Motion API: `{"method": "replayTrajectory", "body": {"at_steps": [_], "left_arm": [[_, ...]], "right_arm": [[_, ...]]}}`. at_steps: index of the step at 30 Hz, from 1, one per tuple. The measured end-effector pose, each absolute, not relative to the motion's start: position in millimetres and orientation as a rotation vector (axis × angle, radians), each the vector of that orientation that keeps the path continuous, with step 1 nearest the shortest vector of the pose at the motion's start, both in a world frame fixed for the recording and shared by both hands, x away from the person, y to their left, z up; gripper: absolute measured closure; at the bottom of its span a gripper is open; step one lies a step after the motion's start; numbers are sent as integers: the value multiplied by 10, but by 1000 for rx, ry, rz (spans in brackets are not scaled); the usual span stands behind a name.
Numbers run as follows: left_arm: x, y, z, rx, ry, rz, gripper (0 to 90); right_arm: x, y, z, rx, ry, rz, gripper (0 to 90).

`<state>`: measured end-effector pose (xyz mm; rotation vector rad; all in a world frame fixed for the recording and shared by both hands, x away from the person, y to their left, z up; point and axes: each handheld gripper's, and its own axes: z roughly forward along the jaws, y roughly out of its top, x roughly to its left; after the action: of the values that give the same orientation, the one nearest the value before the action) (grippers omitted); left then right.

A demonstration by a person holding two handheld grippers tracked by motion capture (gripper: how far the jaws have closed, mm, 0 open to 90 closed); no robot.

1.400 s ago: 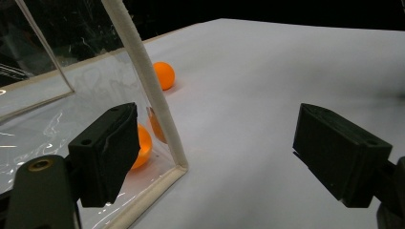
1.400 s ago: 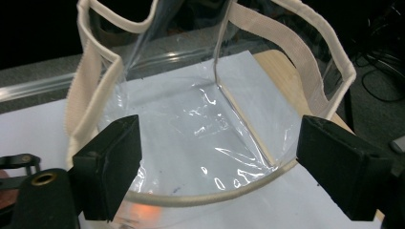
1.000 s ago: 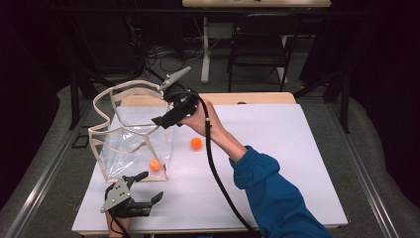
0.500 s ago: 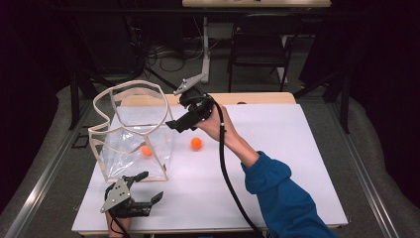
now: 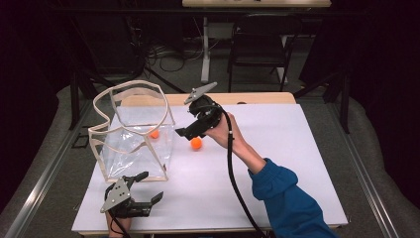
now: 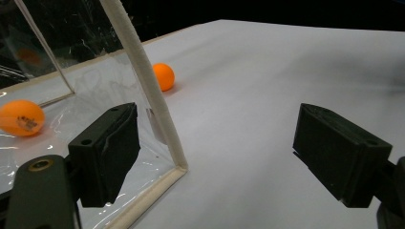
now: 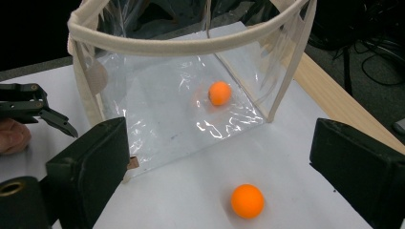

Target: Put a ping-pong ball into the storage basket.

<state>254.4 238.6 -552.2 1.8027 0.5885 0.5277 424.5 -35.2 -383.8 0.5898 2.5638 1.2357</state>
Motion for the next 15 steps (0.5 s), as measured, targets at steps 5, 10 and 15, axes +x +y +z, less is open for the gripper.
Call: {"method": "replayTrajectory", "body": {"at_steps": [5,10,15], "left_arm": [[2542,2386,-5521,1802,587,527,159],[2540,2392,-5522,1801,587,523,159],[2543,2394,-5525,1805,583,521,159]], "right_arm": [[4232,-409,-3890,597,2560,1232,53],[4217,-463,-3933,608,2552,1240,46],[4219,-520,-3993,623,2556,1228,39]]}}
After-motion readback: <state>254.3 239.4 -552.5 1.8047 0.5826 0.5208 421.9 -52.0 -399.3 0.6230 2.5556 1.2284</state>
